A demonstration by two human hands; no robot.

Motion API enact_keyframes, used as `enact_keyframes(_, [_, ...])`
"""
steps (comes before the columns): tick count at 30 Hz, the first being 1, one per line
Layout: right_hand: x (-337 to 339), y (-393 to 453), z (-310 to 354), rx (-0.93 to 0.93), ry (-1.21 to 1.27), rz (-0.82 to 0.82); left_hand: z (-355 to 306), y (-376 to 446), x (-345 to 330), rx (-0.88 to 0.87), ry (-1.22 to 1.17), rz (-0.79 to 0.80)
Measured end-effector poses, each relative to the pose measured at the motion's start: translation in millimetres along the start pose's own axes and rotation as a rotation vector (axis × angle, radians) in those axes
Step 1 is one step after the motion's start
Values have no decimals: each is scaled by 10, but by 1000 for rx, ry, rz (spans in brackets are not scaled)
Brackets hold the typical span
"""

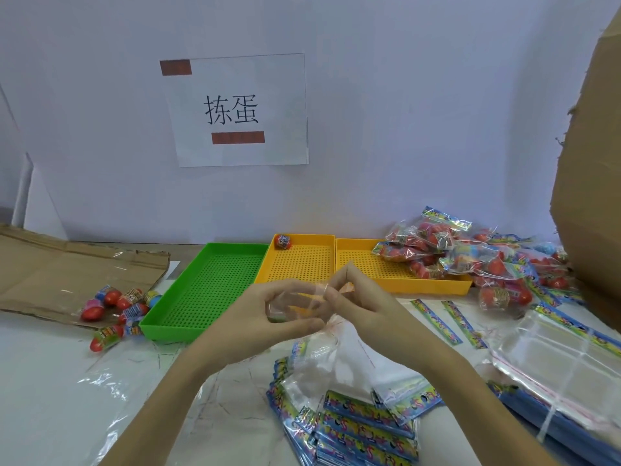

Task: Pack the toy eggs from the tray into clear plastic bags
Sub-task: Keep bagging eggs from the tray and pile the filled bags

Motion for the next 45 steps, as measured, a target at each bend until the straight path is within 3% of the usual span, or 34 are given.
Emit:
enact_keyframes(9, [-184,-33,-2,132,-441,82,69,22,-20,-76,95,-97])
enact_keyframes(11, [-193,-21,27,145,-359,46,89,32,40,-77,124,-172])
enact_keyframes(18, [-116,185,35,238,27,-345,203,36,332,107,-281,-264])
enact_keyframes(20, [-28,272,5,217,184,-488,262,27,416,146,-293,-337])
enact_keyframes(22, [64,437,-76,137,153,-553,331,4,513,172,-341,-434])
enact_keyframes(26, [43,1005,-386,-62,-296,-388,440,-33,608,251,-549,-533])
enact_keyframes(30, [-136,1578,-658,10,-604,-214,495,-33,630,260,-604,-546])
enact_keyframes(35, [-296,2049,-908,-19,-743,-71,517,-15,617,257,-617,-531])
enact_keyframes(45, [-359,2315,-1151,-67,-750,-181,529,34,578,247,-591,-463])
Point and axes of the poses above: each hand's wrist, its own y-axis towards the middle knuckle, its own x-axis out of the back of the hand, z = x × y, the point moved 4 cm from there along y, towards the middle knuckle, and after that the axes turned 7 degrees about x, right-handed, at the moved point
